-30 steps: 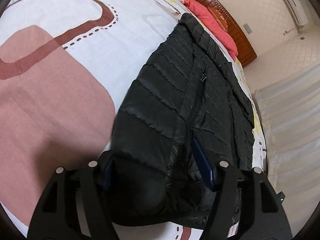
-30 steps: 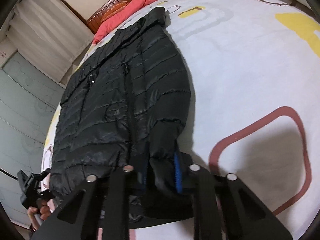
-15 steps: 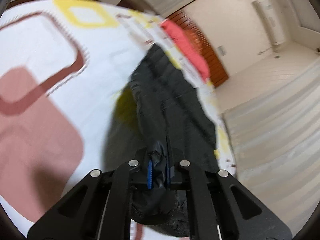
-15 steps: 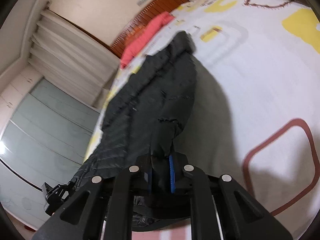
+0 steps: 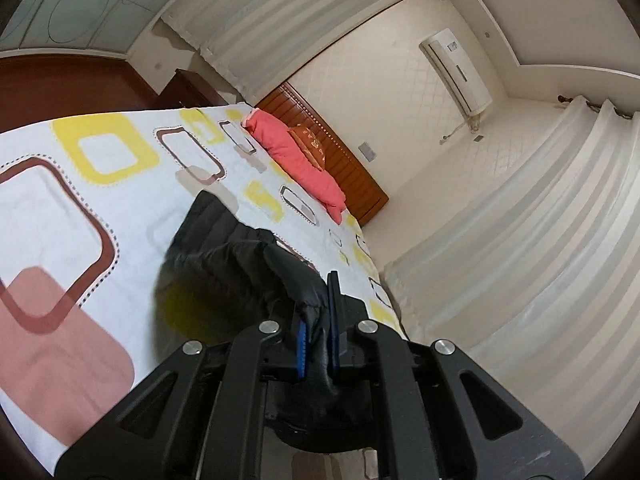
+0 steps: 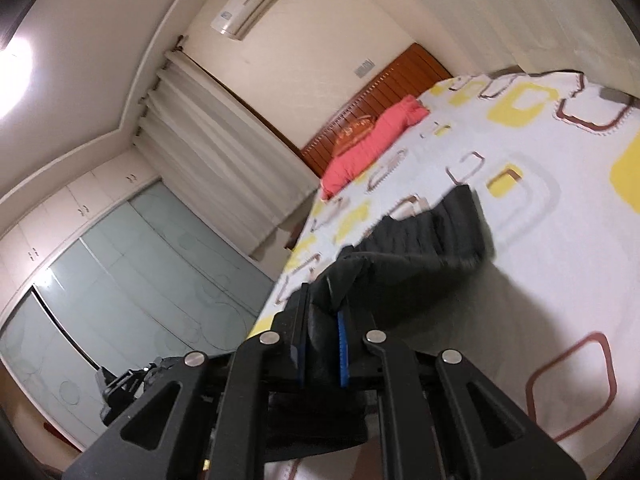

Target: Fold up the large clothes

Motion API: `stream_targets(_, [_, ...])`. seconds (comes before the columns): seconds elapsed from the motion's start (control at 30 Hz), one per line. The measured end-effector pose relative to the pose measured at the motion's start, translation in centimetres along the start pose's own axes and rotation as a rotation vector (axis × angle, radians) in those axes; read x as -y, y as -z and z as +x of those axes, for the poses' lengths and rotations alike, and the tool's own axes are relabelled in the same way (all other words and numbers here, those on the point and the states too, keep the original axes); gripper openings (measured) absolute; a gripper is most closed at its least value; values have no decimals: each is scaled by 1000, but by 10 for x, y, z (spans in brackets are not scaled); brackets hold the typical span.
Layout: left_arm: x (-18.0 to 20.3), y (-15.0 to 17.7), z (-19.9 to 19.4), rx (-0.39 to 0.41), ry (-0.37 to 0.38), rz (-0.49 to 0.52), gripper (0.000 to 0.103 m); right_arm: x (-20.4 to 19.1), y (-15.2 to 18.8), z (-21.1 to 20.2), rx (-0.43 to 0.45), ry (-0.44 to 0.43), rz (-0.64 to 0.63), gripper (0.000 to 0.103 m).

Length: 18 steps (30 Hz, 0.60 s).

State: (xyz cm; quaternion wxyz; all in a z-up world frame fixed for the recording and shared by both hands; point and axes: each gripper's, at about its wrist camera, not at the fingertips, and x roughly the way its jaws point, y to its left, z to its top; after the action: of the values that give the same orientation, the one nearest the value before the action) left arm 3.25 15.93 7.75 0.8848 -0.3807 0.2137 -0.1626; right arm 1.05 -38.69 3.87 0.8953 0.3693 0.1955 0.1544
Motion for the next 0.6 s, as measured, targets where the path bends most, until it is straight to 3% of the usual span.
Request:
stream_targets(0.07, [-3,-8,16,-18,-14,6,8,4,-9,17,-9,13,-8,11])
stream_targets(0.33, [-22,-54,143,-61,-100,50,8,29,-64,130,-33,69,-13,11])
stream_targets(0.6, [-57,-77,285,-124,-264,82,8,79,-91,261,-124,198,11,11])
